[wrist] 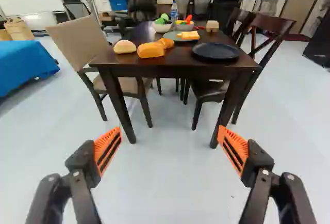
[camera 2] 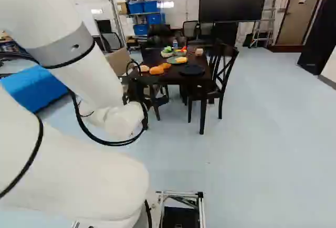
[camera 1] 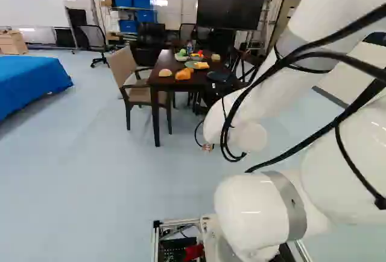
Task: Move the croissant to the empty plate
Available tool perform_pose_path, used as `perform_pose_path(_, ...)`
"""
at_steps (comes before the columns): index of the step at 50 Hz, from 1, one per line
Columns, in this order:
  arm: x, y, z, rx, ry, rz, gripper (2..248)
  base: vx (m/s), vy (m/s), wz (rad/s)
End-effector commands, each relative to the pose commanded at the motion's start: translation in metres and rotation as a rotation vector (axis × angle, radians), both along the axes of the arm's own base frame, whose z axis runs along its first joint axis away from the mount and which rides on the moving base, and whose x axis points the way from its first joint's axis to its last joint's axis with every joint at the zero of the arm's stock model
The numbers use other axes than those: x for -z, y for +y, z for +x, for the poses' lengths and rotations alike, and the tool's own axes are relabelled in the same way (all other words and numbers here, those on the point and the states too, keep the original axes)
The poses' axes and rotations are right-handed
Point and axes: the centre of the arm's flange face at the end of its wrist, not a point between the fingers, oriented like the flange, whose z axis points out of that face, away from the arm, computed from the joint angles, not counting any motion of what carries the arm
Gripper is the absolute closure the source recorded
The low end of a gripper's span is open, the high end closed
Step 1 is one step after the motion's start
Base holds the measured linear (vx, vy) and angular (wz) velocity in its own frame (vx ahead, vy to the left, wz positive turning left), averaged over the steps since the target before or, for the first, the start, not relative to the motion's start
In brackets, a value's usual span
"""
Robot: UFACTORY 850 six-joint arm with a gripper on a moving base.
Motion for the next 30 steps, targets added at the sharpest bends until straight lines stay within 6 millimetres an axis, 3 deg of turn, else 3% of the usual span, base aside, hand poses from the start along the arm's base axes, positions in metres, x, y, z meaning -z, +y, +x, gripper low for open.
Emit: perform_pose_path(30,0.0000,0.0000,0.0000,0.000,0.000,0.000,3,0.000,0.000,0.000)
